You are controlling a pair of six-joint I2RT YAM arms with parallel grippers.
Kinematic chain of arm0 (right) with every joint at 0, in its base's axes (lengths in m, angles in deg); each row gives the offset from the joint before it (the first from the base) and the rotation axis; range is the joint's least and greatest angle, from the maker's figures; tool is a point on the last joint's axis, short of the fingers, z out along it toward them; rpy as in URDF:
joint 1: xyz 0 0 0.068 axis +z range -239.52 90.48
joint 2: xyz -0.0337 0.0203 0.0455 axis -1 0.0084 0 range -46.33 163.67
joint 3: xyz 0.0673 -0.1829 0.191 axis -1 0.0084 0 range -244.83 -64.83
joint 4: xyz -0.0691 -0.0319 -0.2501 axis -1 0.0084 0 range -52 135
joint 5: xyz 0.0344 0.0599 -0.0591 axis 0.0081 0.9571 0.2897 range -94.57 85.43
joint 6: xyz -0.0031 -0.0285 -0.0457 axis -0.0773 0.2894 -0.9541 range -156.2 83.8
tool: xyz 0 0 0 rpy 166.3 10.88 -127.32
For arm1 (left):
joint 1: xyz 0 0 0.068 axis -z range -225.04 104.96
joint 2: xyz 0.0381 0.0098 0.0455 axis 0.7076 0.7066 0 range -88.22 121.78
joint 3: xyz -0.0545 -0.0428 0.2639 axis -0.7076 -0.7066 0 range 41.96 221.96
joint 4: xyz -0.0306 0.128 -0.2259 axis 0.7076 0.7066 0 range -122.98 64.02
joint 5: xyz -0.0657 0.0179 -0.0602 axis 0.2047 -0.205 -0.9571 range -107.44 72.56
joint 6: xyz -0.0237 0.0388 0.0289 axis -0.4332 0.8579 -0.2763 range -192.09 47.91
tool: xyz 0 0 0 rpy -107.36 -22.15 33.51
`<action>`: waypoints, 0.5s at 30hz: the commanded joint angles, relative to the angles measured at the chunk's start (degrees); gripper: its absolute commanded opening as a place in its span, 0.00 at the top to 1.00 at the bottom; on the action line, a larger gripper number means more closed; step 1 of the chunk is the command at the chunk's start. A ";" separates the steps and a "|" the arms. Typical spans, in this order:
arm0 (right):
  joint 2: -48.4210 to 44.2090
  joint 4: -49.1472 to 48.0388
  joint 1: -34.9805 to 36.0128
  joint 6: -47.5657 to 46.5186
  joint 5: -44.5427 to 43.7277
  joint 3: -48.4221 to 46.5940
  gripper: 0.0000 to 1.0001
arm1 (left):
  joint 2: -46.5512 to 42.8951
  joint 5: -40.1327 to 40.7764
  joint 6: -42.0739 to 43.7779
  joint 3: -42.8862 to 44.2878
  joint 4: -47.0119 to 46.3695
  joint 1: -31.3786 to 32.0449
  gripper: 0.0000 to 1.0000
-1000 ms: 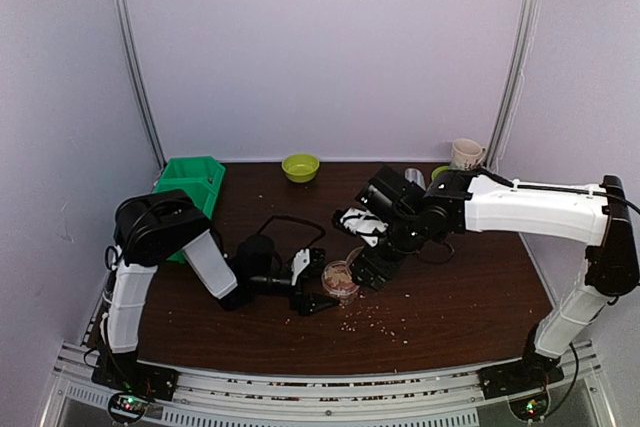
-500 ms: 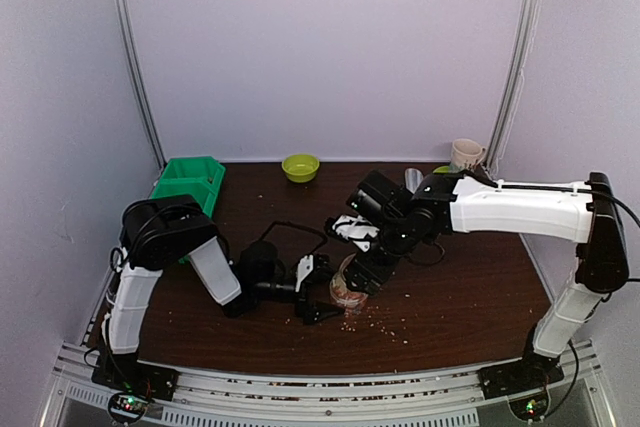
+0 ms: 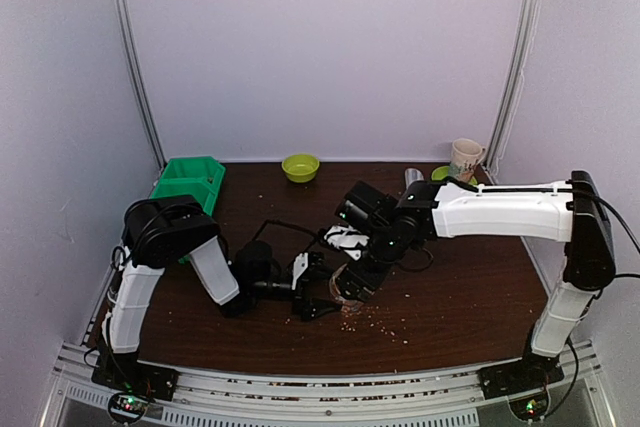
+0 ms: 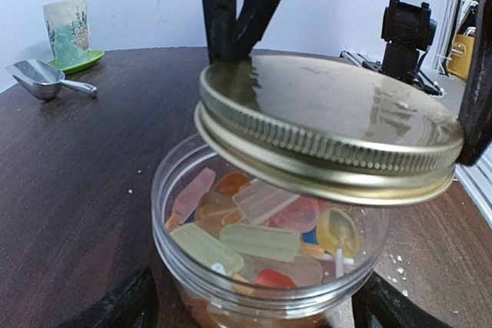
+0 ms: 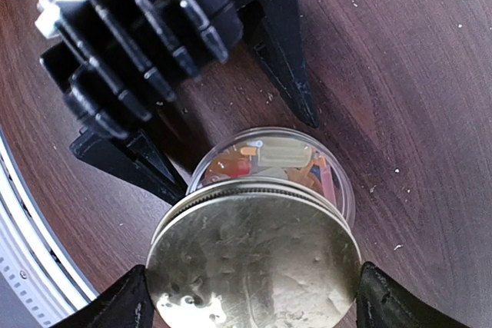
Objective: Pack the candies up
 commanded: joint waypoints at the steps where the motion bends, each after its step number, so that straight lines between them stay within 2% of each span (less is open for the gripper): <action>1: 0.99 -1.47 0.44 1.54 0.13 -1.85 0.11 | 1.86 -0.92 -0.23 0.01 1.45 -0.46 0.12; 15: 3.95 -2.76 0.46 2.46 -1.89 -3.04 0.11 | 2.30 -1.78 -0.57 0.46 1.48 -0.46 0.18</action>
